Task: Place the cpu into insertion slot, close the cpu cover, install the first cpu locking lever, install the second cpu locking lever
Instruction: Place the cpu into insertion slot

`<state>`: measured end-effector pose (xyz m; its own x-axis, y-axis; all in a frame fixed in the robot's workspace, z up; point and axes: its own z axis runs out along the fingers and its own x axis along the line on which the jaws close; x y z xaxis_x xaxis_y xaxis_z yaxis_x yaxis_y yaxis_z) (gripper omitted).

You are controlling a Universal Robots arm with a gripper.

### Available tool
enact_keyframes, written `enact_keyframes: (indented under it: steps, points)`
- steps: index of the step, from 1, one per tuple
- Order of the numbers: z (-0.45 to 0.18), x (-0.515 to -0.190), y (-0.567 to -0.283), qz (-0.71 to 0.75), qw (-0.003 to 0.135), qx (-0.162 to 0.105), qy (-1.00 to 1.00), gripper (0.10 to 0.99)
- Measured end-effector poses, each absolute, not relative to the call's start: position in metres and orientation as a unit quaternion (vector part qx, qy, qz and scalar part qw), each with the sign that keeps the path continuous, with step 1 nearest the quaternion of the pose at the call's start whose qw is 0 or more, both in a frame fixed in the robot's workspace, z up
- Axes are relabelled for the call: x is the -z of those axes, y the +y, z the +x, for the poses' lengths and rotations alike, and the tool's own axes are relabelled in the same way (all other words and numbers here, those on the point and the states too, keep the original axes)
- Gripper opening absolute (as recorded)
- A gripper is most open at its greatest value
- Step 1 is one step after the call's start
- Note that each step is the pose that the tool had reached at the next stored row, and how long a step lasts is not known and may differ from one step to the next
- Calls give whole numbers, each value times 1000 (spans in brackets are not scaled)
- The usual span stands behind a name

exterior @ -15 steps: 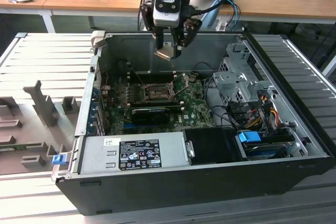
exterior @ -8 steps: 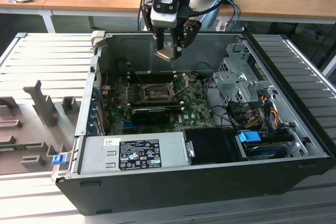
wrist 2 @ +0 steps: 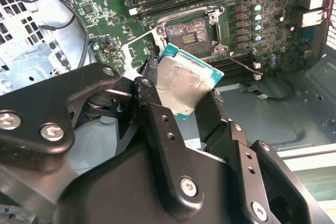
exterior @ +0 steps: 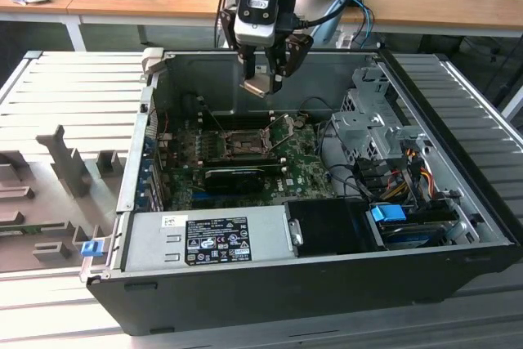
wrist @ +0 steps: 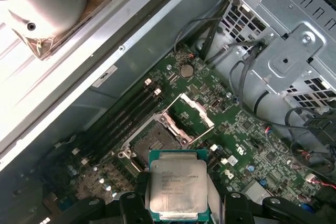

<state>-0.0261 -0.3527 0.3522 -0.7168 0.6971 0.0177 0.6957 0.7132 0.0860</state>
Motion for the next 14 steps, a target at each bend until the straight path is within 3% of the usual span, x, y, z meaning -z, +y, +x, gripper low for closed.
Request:
enact_keyframes:
  steps: [14]
  points:
    - [-26,-350,-353,417,10,-42,908,525]
